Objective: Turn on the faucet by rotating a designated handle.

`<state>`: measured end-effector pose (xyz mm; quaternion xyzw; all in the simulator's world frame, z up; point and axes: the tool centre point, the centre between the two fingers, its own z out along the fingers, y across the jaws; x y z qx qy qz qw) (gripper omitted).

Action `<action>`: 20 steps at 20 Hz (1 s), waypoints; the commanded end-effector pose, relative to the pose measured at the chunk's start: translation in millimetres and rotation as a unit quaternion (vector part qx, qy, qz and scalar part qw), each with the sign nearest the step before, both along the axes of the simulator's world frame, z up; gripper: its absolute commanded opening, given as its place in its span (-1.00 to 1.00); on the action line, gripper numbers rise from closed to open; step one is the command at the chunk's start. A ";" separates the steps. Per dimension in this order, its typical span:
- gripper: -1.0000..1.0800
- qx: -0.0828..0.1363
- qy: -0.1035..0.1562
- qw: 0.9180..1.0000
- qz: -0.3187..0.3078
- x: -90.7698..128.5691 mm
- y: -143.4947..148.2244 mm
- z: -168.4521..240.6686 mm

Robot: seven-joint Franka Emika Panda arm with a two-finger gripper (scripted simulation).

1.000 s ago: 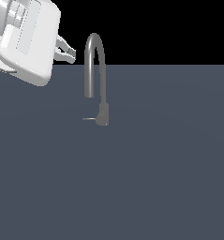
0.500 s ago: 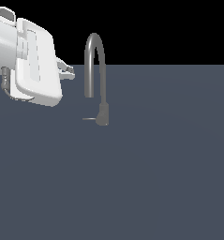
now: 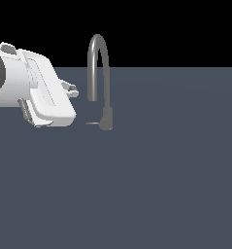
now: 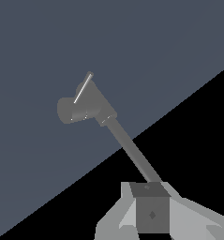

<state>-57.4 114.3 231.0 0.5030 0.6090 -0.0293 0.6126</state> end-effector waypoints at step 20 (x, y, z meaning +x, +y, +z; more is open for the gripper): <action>-1.00 -0.171 0.009 0.970 0.175 19.1 -3.3 -85.7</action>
